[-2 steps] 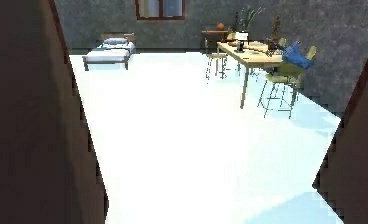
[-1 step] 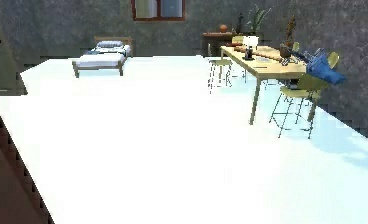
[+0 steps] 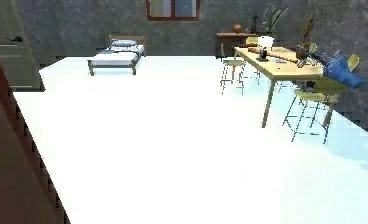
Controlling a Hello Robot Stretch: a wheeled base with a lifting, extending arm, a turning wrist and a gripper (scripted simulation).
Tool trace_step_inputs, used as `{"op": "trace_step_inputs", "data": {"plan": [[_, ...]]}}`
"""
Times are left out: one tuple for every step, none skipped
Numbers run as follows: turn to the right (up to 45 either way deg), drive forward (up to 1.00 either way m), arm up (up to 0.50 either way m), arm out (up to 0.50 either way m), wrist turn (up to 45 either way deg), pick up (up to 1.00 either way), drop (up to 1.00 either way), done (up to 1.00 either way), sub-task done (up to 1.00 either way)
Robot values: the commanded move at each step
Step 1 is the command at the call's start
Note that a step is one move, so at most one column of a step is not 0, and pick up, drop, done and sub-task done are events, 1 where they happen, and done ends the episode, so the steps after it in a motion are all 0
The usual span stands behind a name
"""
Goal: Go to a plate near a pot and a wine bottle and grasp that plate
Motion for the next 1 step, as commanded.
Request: {"op": "trace_step_inputs", "data": {"plan": [[0.0, 0.9, 0.0, 0.0, 0.0, 0.0, 0.0, 0.0, 0.0]]}}
